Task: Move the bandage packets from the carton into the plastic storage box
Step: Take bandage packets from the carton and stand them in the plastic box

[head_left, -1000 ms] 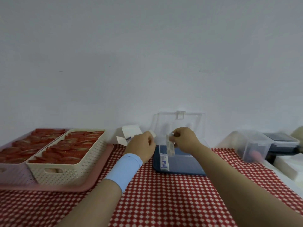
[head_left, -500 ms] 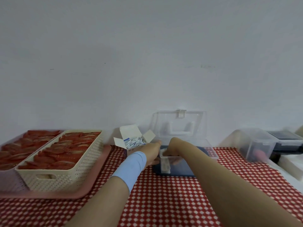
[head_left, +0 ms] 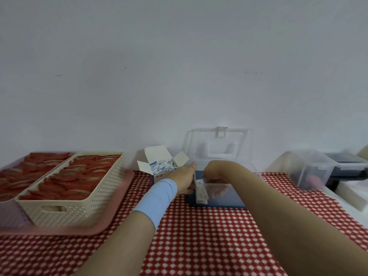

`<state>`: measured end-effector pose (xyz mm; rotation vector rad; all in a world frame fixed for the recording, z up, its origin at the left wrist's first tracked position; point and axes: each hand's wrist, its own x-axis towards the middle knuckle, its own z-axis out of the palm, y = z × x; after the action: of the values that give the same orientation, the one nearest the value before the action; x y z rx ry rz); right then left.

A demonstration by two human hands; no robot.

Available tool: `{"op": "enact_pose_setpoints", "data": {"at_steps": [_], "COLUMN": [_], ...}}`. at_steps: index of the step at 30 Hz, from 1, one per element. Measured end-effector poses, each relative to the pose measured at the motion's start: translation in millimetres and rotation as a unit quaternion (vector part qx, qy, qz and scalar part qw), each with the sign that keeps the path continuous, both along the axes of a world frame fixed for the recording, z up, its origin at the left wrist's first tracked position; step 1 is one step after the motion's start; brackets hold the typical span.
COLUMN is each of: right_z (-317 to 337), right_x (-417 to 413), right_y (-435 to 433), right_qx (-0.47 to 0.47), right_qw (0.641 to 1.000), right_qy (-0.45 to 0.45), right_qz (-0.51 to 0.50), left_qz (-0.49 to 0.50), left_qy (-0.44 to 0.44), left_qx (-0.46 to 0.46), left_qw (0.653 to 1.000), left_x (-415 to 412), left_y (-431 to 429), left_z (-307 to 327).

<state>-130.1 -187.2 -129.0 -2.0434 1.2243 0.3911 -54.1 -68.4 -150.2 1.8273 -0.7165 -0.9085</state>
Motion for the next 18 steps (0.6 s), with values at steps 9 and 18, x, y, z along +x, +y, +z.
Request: {"op": "enact_pose_setpoints", "data": {"at_steps": [9, 18], "right_z": [28, 66], "right_x": [-18, 11], "right_y": [10, 43], "right_qx": [-0.068, -0.314], "right_qw": [0.995, 0.895], "right_qy": [-0.031, -0.277], "right_qz": [0.061, 0.155], "left_qz": [-0.034, 0.057], "left_qy": [-0.163, -0.389], "left_qx": [0.015, 0.039], "left_qw": [0.986, 0.919], "left_x": [10, 63], "left_y": [30, 62], "left_z": [39, 59]}}
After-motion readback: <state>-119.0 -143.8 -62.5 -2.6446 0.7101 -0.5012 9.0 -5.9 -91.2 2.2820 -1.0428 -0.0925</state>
